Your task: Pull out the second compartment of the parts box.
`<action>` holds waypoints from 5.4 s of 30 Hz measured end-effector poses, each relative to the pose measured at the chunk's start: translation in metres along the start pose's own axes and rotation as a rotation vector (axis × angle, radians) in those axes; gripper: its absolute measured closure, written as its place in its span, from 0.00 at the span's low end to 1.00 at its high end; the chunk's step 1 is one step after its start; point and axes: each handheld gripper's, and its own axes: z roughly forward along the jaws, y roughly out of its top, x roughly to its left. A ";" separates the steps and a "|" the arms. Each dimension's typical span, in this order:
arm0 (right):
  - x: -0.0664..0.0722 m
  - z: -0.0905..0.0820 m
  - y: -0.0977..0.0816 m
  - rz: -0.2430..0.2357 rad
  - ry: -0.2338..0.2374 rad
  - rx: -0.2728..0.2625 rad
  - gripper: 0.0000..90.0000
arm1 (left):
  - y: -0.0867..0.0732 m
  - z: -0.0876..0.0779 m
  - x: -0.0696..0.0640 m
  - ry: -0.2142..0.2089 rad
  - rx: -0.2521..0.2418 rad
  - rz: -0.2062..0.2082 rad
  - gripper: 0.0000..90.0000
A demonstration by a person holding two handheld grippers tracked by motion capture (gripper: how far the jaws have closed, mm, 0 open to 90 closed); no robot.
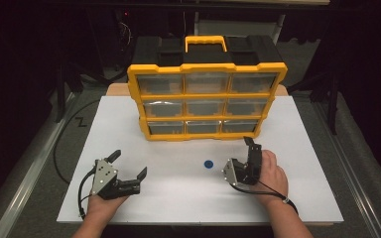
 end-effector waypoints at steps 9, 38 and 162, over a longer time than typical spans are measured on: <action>0.004 -0.002 0.010 -0.057 -0.031 -0.003 0.02 | 0.000 -0.001 0.000 0.003 -0.005 0.002 0.01; 0.008 -0.002 0.028 -0.154 -0.067 -0.017 0.05 | 0.001 -0.002 -0.001 0.014 -0.009 0.030 0.01; -0.108 -0.001 0.120 -0.203 -0.294 -0.070 0.52 | 0.002 -0.006 0.001 0.009 -0.017 0.040 0.01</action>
